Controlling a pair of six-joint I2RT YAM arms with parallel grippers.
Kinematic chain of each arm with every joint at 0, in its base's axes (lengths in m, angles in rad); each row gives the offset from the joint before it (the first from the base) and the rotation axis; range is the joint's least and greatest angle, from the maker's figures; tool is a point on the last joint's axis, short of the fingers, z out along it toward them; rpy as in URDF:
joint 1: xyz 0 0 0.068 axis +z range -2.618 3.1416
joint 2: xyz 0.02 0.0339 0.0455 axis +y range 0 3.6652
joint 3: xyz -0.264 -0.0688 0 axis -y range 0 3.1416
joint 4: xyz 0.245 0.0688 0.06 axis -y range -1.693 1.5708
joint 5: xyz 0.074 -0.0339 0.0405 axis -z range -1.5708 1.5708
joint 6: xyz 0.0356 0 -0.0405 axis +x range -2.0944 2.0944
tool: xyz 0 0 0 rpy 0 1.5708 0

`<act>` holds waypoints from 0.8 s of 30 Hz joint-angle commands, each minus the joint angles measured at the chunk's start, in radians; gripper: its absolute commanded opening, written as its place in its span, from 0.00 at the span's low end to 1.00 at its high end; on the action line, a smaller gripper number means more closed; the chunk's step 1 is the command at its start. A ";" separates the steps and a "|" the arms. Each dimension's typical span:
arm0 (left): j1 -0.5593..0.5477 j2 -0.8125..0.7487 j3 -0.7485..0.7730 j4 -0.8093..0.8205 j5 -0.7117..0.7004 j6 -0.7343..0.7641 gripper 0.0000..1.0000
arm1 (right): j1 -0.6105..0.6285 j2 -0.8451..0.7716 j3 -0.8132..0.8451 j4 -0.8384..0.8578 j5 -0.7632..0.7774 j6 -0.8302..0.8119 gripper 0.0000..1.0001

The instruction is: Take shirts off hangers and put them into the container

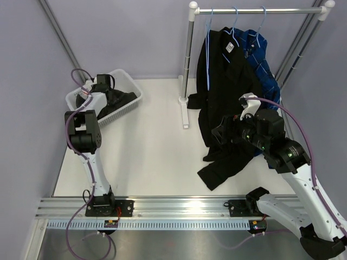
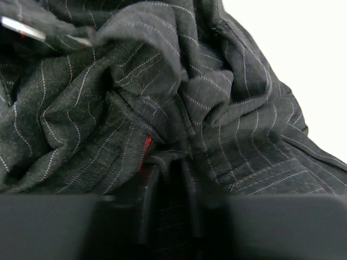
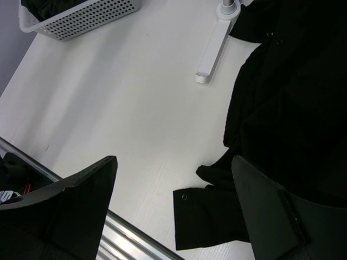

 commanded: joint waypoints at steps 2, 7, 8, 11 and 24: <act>0.032 -0.063 0.029 -0.045 -0.004 -0.002 0.45 | -0.002 -0.010 0.045 -0.015 0.020 -0.017 0.97; 0.032 -0.261 0.036 -0.053 0.048 0.035 0.86 | -0.002 -0.013 0.063 -0.033 0.041 -0.029 0.98; 0.034 -0.293 0.040 -0.062 0.072 0.037 0.89 | -0.003 -0.014 0.066 -0.040 0.052 -0.028 0.98; 0.032 -0.444 0.036 -0.099 0.124 0.061 0.99 | -0.002 -0.023 0.089 -0.052 0.096 -0.025 0.99; 0.029 -1.152 -0.208 -0.229 0.315 0.153 0.99 | -0.002 -0.157 0.206 -0.158 0.395 -0.029 1.00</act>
